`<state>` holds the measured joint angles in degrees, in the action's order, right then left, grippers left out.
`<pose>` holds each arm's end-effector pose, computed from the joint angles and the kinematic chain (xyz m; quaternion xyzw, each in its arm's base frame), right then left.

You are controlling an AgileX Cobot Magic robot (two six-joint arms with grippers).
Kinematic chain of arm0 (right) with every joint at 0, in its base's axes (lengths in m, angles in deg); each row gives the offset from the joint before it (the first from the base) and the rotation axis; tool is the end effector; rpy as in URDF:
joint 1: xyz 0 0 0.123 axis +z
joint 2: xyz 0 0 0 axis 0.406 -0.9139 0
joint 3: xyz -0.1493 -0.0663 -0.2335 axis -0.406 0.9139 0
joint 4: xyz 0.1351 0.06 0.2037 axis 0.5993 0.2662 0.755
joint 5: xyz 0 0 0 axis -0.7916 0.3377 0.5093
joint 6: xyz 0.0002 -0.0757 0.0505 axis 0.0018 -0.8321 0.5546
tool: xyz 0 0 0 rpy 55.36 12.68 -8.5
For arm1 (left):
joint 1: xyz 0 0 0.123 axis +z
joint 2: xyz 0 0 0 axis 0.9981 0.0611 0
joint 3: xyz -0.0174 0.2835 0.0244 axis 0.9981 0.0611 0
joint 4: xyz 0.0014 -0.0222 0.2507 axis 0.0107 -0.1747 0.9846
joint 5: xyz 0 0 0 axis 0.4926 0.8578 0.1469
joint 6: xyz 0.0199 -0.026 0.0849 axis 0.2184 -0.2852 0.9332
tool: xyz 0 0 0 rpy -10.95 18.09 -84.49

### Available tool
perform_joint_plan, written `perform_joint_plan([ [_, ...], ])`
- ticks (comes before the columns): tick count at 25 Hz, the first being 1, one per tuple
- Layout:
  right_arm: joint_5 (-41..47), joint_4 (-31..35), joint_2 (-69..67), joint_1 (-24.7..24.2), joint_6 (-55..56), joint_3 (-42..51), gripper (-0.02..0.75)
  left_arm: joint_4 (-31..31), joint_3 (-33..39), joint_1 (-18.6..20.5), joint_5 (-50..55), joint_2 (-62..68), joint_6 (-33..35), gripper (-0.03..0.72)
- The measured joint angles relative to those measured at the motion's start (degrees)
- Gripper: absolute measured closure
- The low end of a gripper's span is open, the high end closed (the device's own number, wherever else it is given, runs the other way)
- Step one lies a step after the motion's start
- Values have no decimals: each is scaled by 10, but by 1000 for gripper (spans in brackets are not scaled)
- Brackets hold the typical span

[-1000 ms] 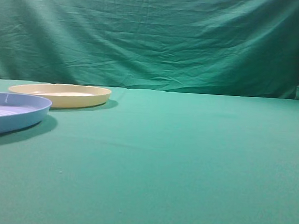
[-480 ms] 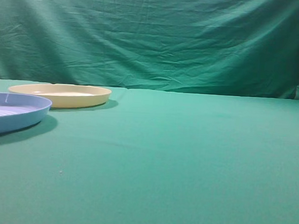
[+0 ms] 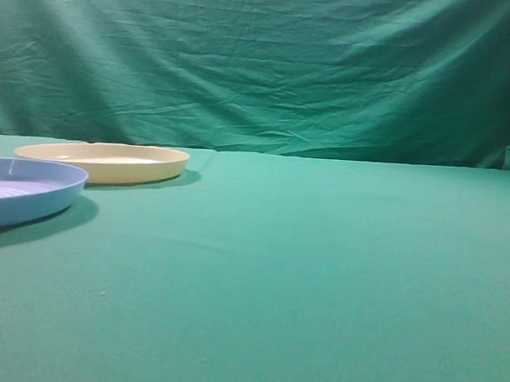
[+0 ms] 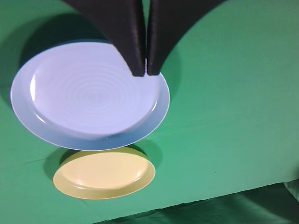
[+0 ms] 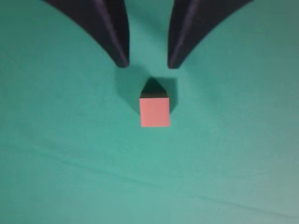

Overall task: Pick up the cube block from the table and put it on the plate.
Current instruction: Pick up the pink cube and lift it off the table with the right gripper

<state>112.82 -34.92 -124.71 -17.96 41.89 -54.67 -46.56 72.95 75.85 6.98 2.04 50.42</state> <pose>0.1930 0.0345 0.2479 -0.1745 0.9329 0.0572 0.3099 0.0526 -0.0039 0.1765 0.0953 0.7904 0.0007 0.6051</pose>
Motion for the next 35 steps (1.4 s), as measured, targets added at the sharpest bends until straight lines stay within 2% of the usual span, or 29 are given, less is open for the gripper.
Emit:
perform_joint_plan([
  [3, -3, 0, -61, 26, -21, -23, 255, 0, 0, 0, 0, 0, 0, 688],
  [5, -13, 0, -104, 31, -27, -39, 136, 0, 0, 0, 0, 0, 0, 688],
  [7, -19, 0, -144, 32, -29, -55, 76, 0, 0, 0, 0, 0, 0, 688],
  [9, -23, 0, -186, 32, -30, -74, 93, 0, 0, 0, 0, 0, 0, 688],
  [10, -26, 0, -204, 32, -30, -81, 52, 0, 0, 0, 0, 0, 0, 688],
  [17, -35, 0, -321, 32, -30, -134, 67, 0, 0, 0, 0, 0, 0, 688],
  [23, -37, 0, -362, 33, -30, -143, 276, 0, 0, 0, 0, 0, 0, 688],
  [27, -38, -5, -375, 34, -32, -150, 482, 0, 0, 0, 0, 0, 0, 688],
  [28, -37, -7, -376, 34, -32, -154, 507, 0, 0, 0, 0, 0, 0, 688],
  [32, 9, -2, -376, 34, -32, -216, 497, 0, 0, 0, 0, 0, 0, 688],
  [35, 45, 49, -375, 41, -33, -297, 497, 0, 0, 0, 0, 0, 0, 688],
])
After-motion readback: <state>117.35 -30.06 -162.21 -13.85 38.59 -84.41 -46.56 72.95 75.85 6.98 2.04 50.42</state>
